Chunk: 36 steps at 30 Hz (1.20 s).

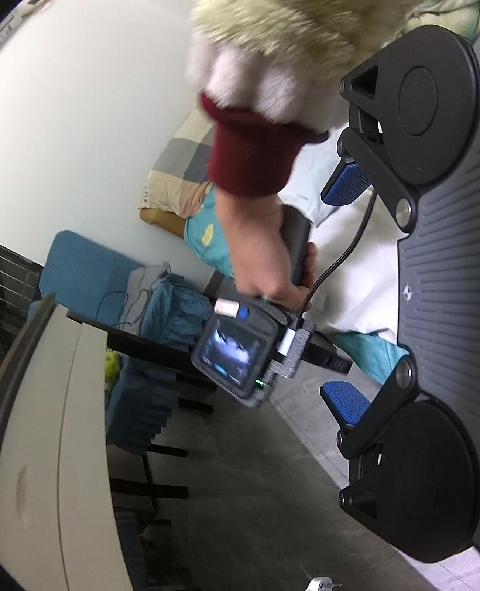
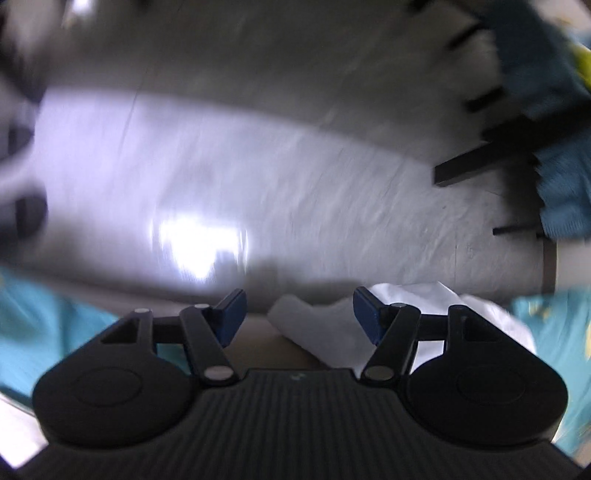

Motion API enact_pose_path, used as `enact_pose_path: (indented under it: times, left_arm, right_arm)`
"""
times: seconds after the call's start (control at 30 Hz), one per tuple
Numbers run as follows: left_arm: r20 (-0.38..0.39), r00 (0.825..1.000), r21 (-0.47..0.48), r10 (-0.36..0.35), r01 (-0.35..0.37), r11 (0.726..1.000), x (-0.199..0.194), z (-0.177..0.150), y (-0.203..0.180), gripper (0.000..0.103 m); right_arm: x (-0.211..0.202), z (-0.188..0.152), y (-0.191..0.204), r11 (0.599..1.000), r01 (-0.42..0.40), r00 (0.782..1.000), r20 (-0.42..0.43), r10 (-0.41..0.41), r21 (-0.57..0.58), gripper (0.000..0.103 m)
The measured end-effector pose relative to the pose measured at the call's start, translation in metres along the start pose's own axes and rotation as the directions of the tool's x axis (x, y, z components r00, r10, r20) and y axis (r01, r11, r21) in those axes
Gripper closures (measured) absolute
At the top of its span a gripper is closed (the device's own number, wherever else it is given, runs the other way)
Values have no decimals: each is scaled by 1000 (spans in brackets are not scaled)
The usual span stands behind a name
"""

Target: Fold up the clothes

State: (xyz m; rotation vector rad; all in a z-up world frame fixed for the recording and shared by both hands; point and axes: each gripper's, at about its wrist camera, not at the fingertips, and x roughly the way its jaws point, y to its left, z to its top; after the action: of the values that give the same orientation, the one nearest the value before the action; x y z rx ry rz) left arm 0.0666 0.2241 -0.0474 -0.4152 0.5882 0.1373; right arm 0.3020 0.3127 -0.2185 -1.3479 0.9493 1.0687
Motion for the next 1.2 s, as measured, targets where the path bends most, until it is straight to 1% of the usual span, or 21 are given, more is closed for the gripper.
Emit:
enact_pose_path:
  times: [0.07,0.1,0.13,0.17,0.2,0.27,0.33,0.37,0.43,0.47,0.5,0.57,0.67,0.73,0.77,0.87,0.97,1.03,1.07,1.13,1.2]
  left_arm:
    - [-4,1000,-7,1,-1,1000,3,0,2,1]
    - [-7,1000,-3,5,-5,1000,5,-1,2,1]
    - [-11,1000,-1,10,-10,1000,7,-2,3,1]
    - [-15,1000,1,15,-15,1000,9,-3,3,1]
    - [-18,1000,3,20,-19,1000,11,-4,3,1]
    - [-17,999,-4,32,-32,999,13,-6,4,1]
    - [-18,999,-16,44,-44,999,16,-6,8,1]
    - [-15,999,-23,50,-50,998,16,-6,10,1]
    - [-6,998,-31,65,-65,997,16,-5,11,1]
    - [3,998,-26,69,-69,997,15,-5,9,1]
    - [12,997,-21,74,-74,997,14,-5,8,1]
    - [28,996,-5,85,-84,996,11,-6,4,1]
    - [45,994,29,102,-103,994,9,-7,-4,1]
    - [55,993,51,109,-112,992,11,-6,-11,1]
    - [58,992,62,111,-114,992,11,-6,-14,1]
    - [63,992,95,107,-113,989,14,-6,-25,1]
    - [59,993,142,102,-110,984,19,-10,-38,1]
    - [53,995,175,90,-98,980,24,-13,-46,1]
    - [49,995,191,84,-92,977,26,-17,-50,1]
    - [52,996,219,75,-85,972,30,-21,-57,1]
    - [61,996,246,64,-77,966,33,-23,-64,1]
  right_arm:
    - [16,8,4,998,-2,996,-87,-3,-62,40]
    - [20,11,4,998,-7,995,-96,1,-65,46]
    - [23,13,2,999,-1,994,-110,-5,-55,64]
    - [27,13,-1,999,14,992,-124,-19,-40,77]
    - [26,10,-4,999,37,992,-117,-39,-24,95]
    - [23,4,-9,997,82,992,-96,-80,13,97]
    - [1,-8,-22,987,116,993,2,-117,114,98]
    - [-15,-17,-31,971,137,986,63,-151,196,98]
    - [-47,-37,-49,920,158,957,174,-233,359,98]
    - [-64,-48,-57,883,161,934,222,-281,441,98]
    - [-80,-64,-64,829,163,903,258,-344,535,98]
    - [-109,-106,-70,703,123,842,300,-447,701,98]
    - [-146,-173,-71,476,19,753,301,-585,879,98]
    - [-157,-218,-64,324,-33,714,250,-654,945,98]
    - [-157,-242,-60,246,-73,701,225,-677,966,98]
    - [-145,-317,-38,-35,-191,710,114,-695,981,98]
    - [-106,-381,-7,-268,-294,777,66,-626,917,98]
    - [-80,-401,12,-322,-322,814,86,-575,890,99]
    - [-70,-409,21,-342,-336,825,99,-557,877,99]
    - [-68,-410,34,-317,-379,794,130,-594,870,97]
    - [-73,-408,36,-303,-392,791,151,-592,869,96]
